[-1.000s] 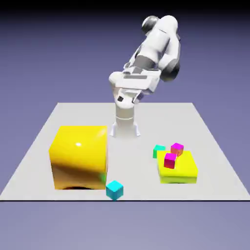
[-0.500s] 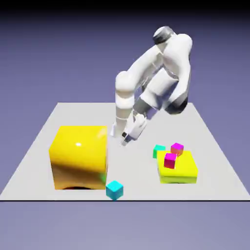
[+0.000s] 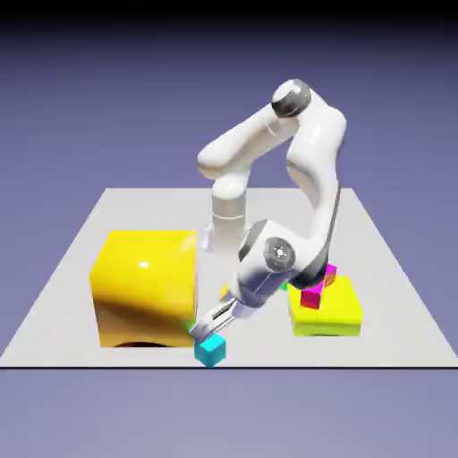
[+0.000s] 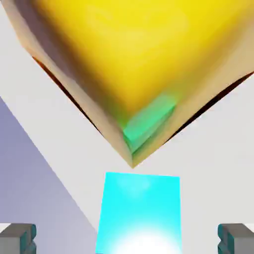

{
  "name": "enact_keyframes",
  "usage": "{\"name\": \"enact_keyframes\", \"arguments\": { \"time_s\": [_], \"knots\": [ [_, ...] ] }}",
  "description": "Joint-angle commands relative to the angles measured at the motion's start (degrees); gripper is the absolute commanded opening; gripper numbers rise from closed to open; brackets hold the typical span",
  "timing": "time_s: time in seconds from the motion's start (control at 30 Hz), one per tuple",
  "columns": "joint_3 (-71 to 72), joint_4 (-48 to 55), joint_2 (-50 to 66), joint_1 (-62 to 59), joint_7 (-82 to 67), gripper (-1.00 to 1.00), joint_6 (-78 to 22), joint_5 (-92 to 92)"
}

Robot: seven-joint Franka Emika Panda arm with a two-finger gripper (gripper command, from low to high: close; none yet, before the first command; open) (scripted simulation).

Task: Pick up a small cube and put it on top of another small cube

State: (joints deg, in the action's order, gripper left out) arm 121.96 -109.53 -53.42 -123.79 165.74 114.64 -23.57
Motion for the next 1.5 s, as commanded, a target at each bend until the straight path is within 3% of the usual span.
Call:
{"name": "enact_keyframes", "arguments": {
  "time_s": [0.0, 0.1, 0.13, 0.27, 0.47, 1.1, 1.47],
  "knots": [
    [1.78, -0.88, -1.09, -1.22, -0.18, 0.00, 2.49, -0.78],
    [5.66, -2.82, -3.47, -3.89, -0.57, 0.00, 7.92, -2.47],
    [5.66, -2.82, -3.47, -3.90, -0.57, -1.00, 7.92, -2.47],
    [0.32, -0.16, -0.20, -0.22, -0.03, -1.00, 0.45, -0.14],
    [-11.07, 4.65, -3.25, 11.20, -1.76, -1.00, -1.76, 0.40],
    [-30.56, -5.62, -16.53, 50.65, -6.66, -1.00, -14.44, -11.43],
    [-34.17, -22.05, -24.94, 73.49, -9.00, -1.00, -24.34, -23.48]
  ]
}}
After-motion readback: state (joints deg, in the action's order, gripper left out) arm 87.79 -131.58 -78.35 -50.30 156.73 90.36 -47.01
